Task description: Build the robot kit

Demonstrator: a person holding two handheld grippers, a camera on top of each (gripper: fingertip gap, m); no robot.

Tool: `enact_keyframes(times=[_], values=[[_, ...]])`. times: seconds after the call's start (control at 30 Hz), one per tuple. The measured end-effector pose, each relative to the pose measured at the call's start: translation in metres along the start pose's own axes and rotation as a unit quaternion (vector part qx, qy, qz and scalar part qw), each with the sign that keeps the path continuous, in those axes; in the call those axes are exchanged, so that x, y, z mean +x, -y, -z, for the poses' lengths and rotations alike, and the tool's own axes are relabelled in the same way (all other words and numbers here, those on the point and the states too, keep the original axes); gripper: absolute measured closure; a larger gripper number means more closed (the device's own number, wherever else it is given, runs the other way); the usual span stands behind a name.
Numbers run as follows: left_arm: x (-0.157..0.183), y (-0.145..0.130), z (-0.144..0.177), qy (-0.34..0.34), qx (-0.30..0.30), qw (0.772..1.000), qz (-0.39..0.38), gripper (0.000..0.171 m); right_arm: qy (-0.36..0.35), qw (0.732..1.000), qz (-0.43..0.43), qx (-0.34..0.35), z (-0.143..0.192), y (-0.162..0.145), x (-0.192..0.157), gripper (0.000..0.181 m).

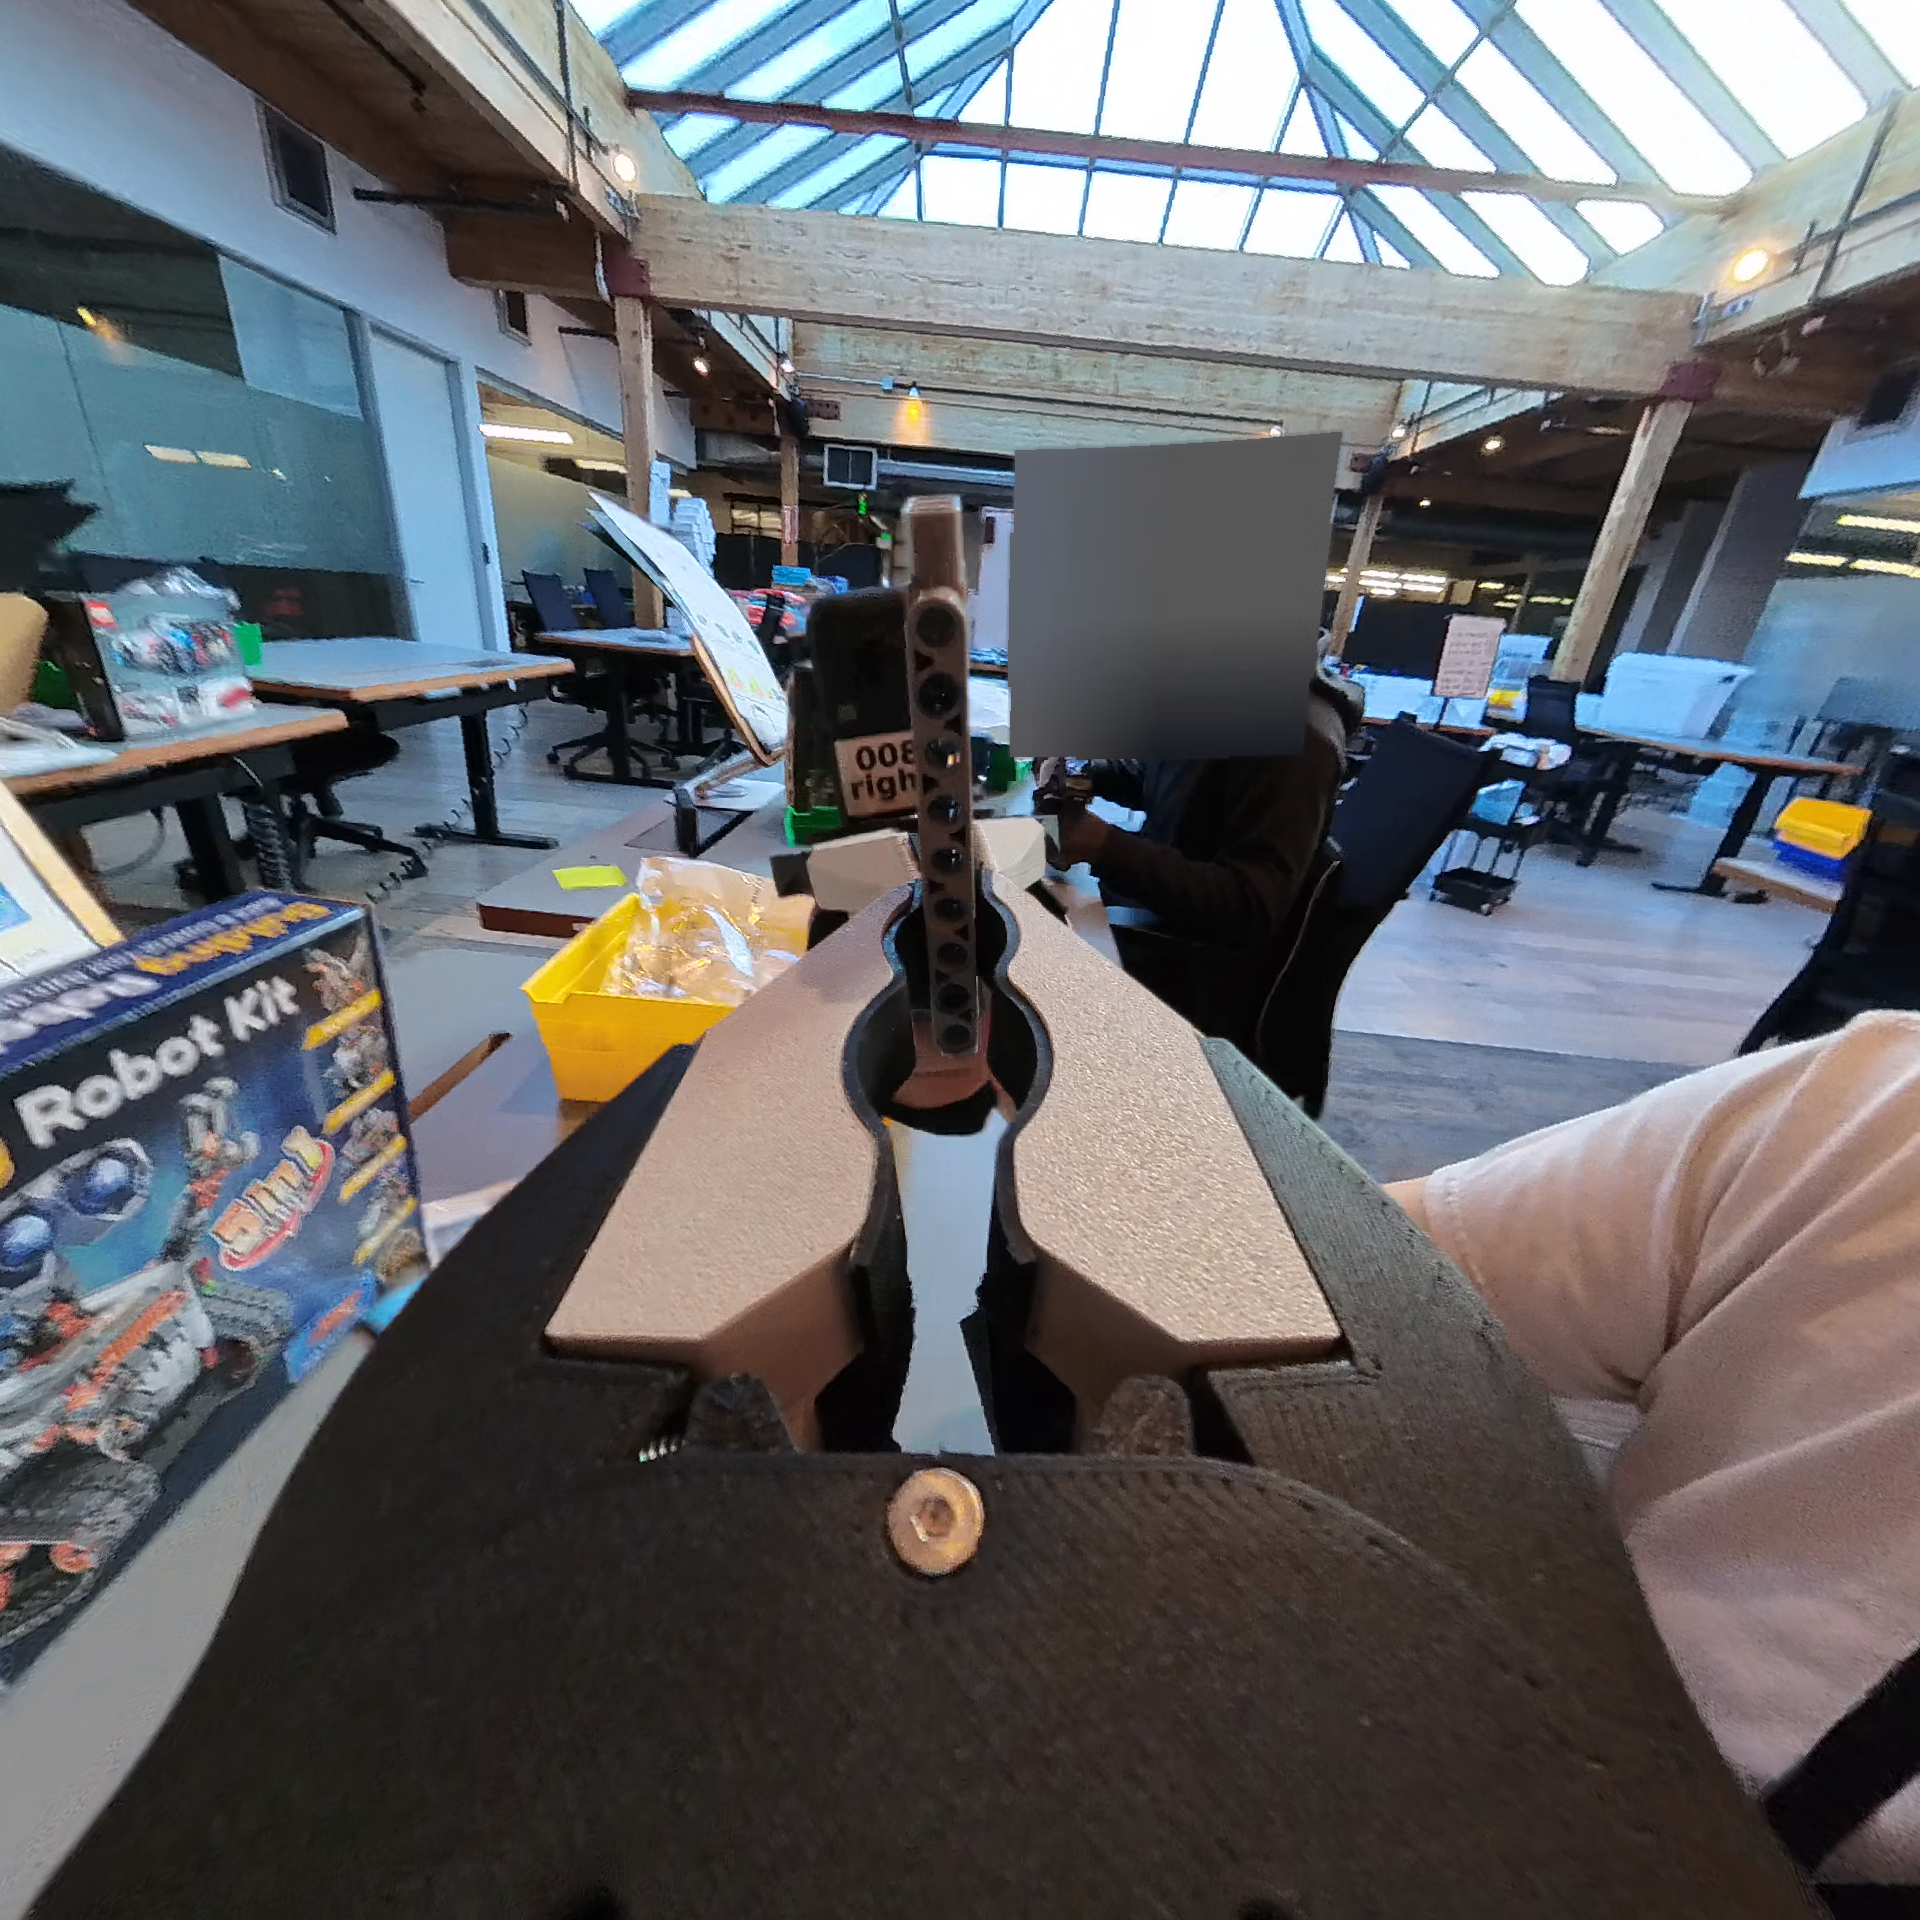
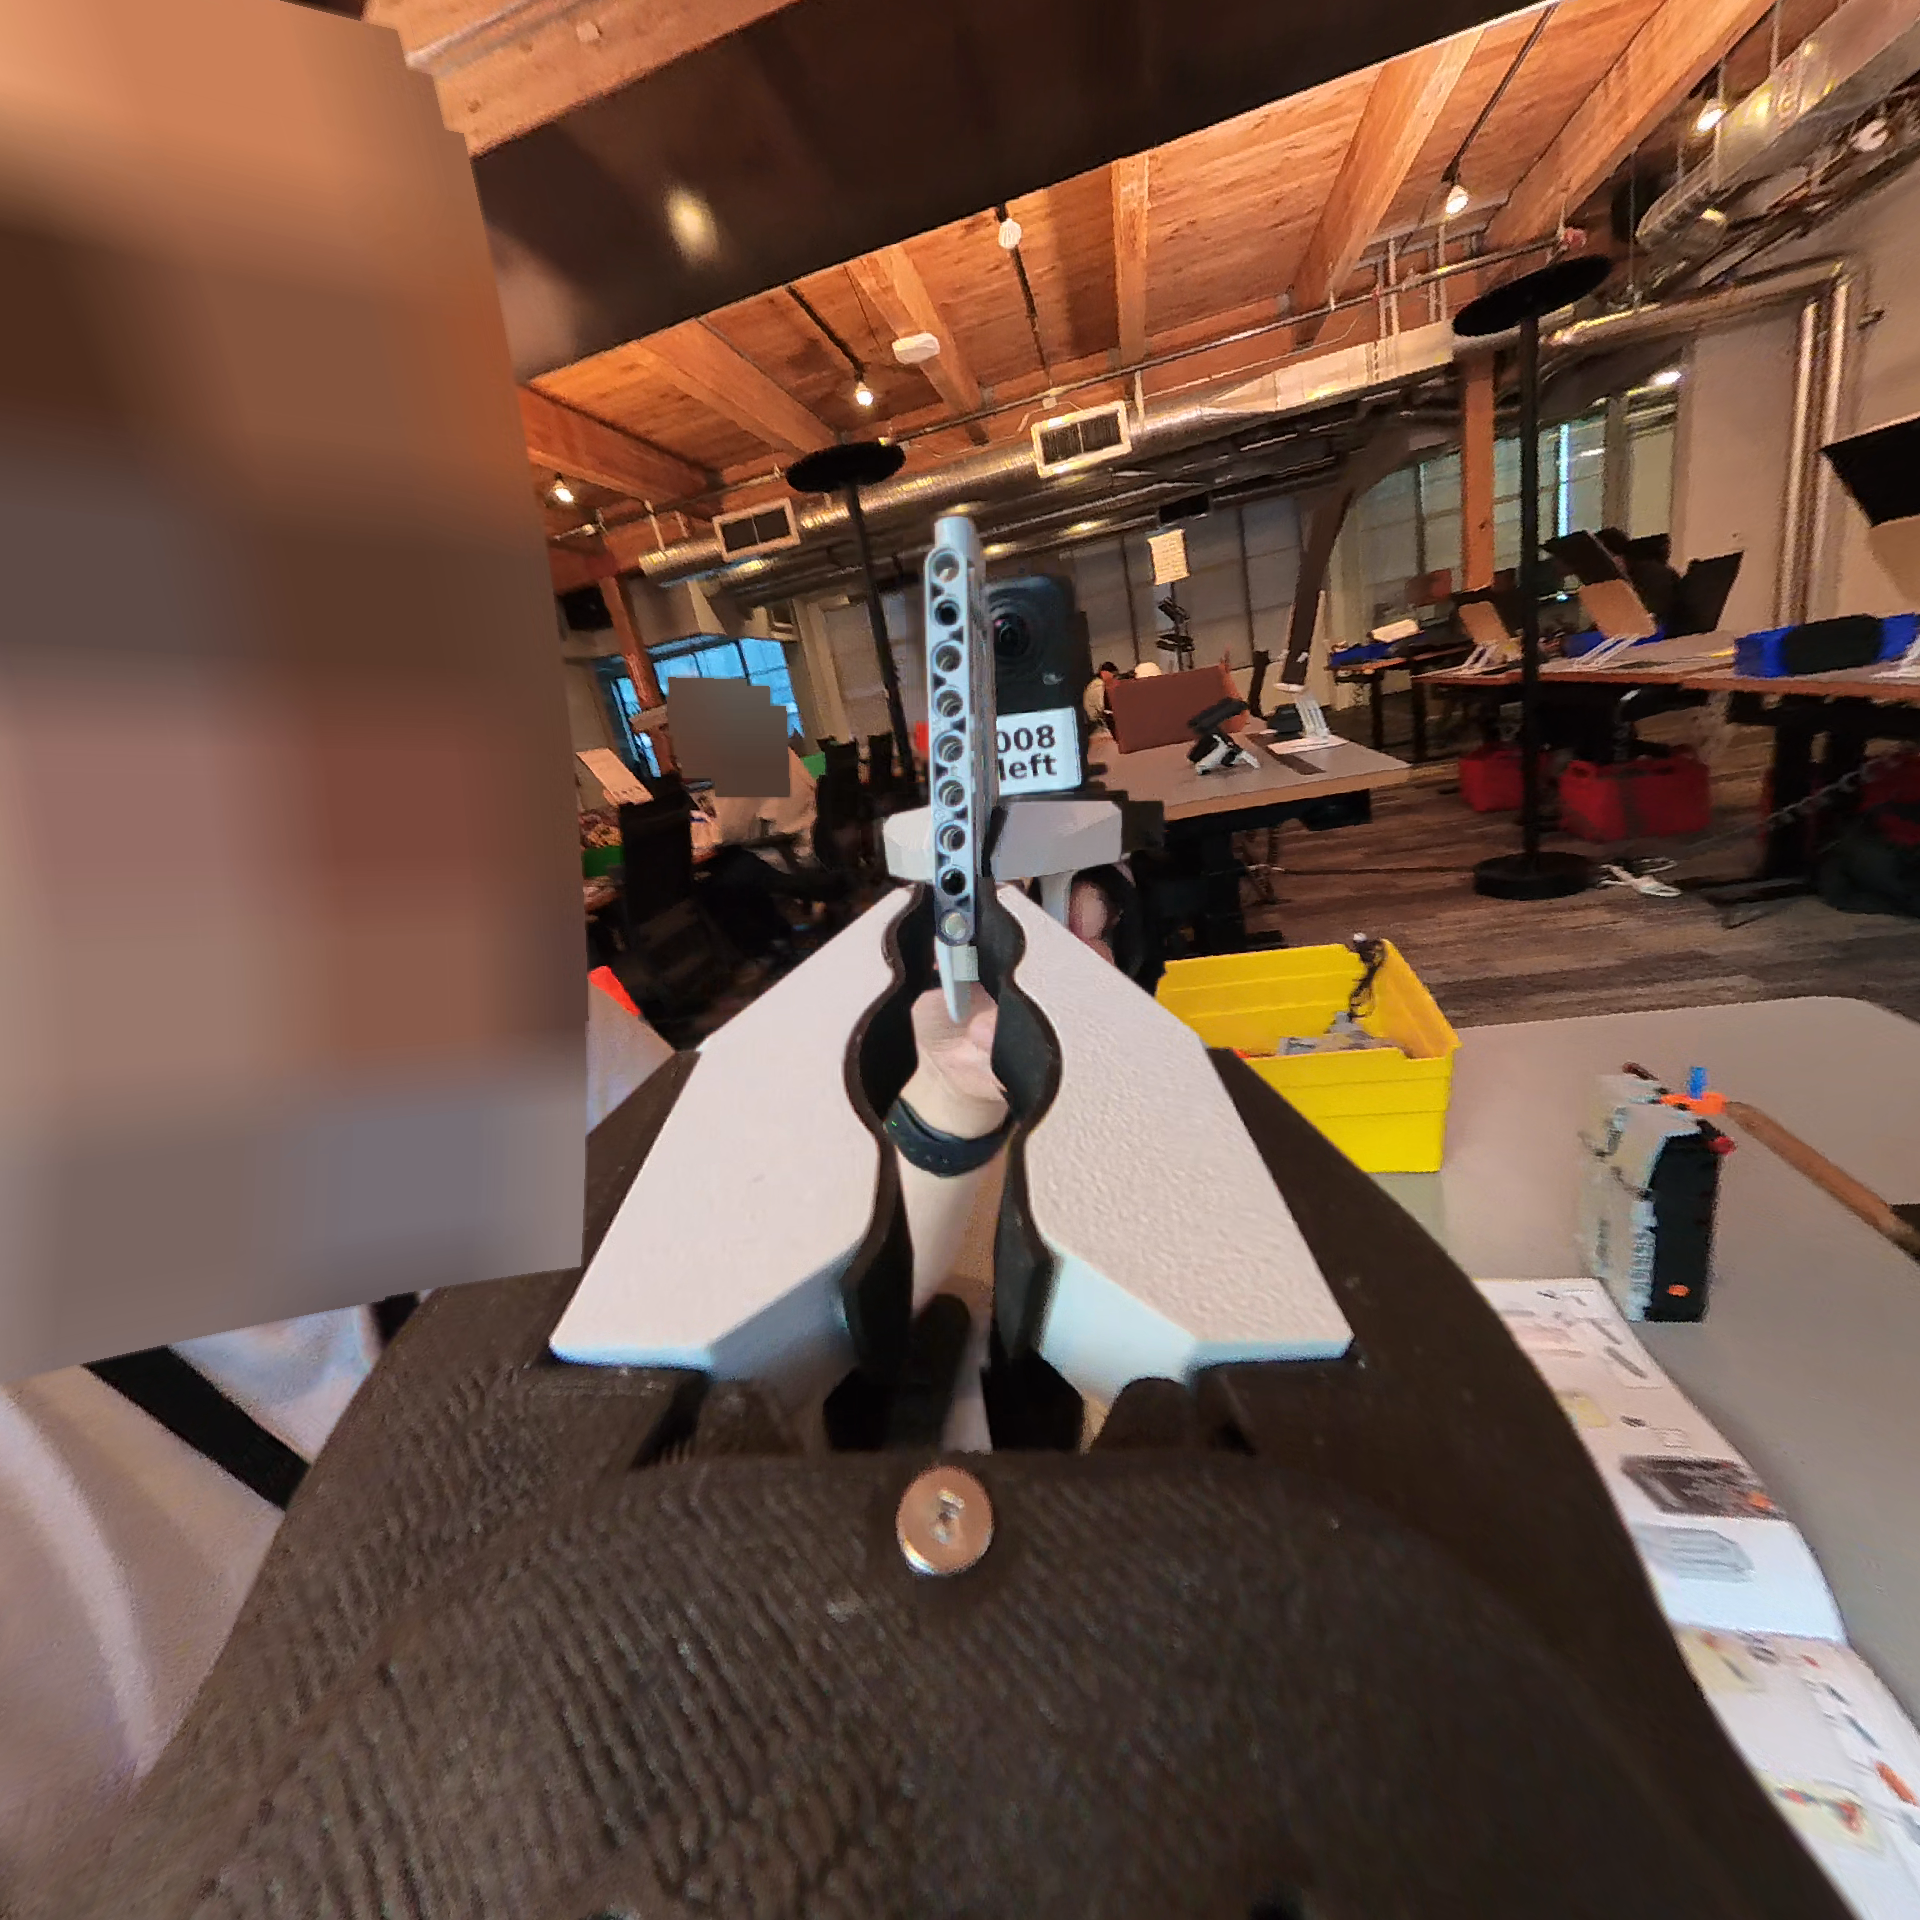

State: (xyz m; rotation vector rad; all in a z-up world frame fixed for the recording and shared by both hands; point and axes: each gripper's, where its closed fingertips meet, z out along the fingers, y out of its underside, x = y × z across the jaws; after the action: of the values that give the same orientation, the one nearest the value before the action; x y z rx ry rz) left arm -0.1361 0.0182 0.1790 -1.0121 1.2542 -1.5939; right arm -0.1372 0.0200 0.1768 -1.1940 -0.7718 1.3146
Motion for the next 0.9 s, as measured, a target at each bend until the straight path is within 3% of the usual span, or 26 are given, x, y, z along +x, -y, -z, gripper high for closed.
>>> enact_keyframes(times=[0.03,0.17,0.27,0.33,0.43,0.47,0.53,0.6,0.7,0.9], values=[[-0.001,-0.001,0.0,-0.001,-0.002,1.0,0.012,0.166,-0.008,1.0,0.007,-0.004,0.001,-0.001,0.002,0.174],[-0.008,-0.003,0.001,0.008,-0.002,0.999,0.035,0.167,-0.047,0.998,0.032,-0.017,0.001,-0.002,0.01,0.175],[-0.019,0.001,0.001,0.035,0.021,0.997,0.061,0.167,-0.126,0.981,0.144,-0.028,0.002,0.004,0.018,0.167],[-0.027,0.006,0.002,0.053,0.058,0.993,0.088,0.167,-0.203,0.939,0.276,-0.024,0.004,0.018,0.017,0.137],[-0.031,0.017,0.008,0.046,0.116,0.983,0.138,0.167,-0.288,0.824,0.479,-0.092,0.003,0.015,0.015,0.124],[-0.031,0.019,0.008,0.045,0.123,0.981,0.143,0.167,-0.293,0.798,0.514,-0.113,-0.001,0.011,0.014,0.117],[-0.03,0.022,0.009,0.052,0.139,0.978,0.146,0.167,-0.323,0.771,0.537,-0.11,-0.007,0.014,0.018,0.101],[-0.026,0.025,0.007,0.053,0.155,0.975,0.152,0.167,-0.352,0.746,0.556,-0.102,-0.012,0.017,0.022,0.102],[-0.019,0.028,0.005,0.055,0.176,0.97,0.16,0.167,-0.377,0.7,0.601,-0.088,-0.019,0.019,0.019,0.124],[-0.011,0.031,0.005,0.043,0.209,0.958,0.19,0.167,-0.411,0.67,0.615,-0.066,-0.025,0.023,0.015,0.134]])
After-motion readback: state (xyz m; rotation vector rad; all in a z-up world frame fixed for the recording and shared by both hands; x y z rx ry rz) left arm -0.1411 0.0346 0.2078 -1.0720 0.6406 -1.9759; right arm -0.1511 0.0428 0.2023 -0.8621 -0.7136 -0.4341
